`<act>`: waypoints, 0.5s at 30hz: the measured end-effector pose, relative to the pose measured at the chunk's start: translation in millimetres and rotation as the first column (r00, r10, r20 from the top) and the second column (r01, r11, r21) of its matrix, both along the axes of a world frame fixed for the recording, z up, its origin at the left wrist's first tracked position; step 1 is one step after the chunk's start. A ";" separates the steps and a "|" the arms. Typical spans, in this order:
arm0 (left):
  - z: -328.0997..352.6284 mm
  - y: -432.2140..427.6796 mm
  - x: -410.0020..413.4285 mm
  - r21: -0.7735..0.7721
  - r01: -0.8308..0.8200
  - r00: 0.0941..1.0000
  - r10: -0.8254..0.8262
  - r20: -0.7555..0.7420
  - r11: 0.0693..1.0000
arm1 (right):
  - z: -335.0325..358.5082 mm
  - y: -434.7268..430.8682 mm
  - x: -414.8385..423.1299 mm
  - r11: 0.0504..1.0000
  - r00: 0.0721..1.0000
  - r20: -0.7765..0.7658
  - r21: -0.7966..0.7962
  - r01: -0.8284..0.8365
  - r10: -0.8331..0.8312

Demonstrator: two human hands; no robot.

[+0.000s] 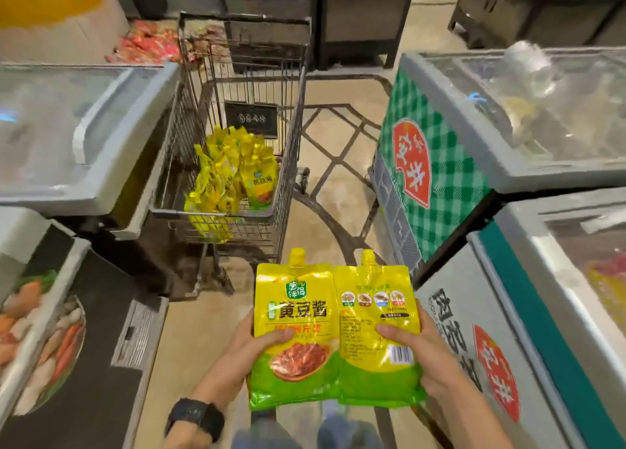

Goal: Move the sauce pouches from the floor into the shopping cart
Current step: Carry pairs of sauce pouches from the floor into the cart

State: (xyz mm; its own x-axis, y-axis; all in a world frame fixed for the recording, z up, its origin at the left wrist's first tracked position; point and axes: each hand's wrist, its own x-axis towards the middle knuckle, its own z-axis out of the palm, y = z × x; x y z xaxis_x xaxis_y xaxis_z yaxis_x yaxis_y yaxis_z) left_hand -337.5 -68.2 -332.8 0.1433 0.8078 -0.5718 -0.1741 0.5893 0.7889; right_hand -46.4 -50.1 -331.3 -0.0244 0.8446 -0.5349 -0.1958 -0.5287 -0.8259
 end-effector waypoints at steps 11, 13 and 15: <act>-9.5 191.0 -40.0 0.157 -0.368 0.904 0.392 -0.170 0.916 | 11.6 273.3 -67.3 0.949 0.952 0.099 0.099 -0.298 0.289; -13.7 226.6 -59.0 0.163 -0.429 0.870 0.455 -0.188 0.888 | 10.9 319.6 -88.0 0.936 0.938 0.160 0.123 -0.328 0.308; -21.4 261.2 -76.5 0.159 -0.466 0.843 0.492 -0.218 0.870 | 12.7 364.2 -105.2 0.926 0.920 0.219 0.126 -0.356 0.324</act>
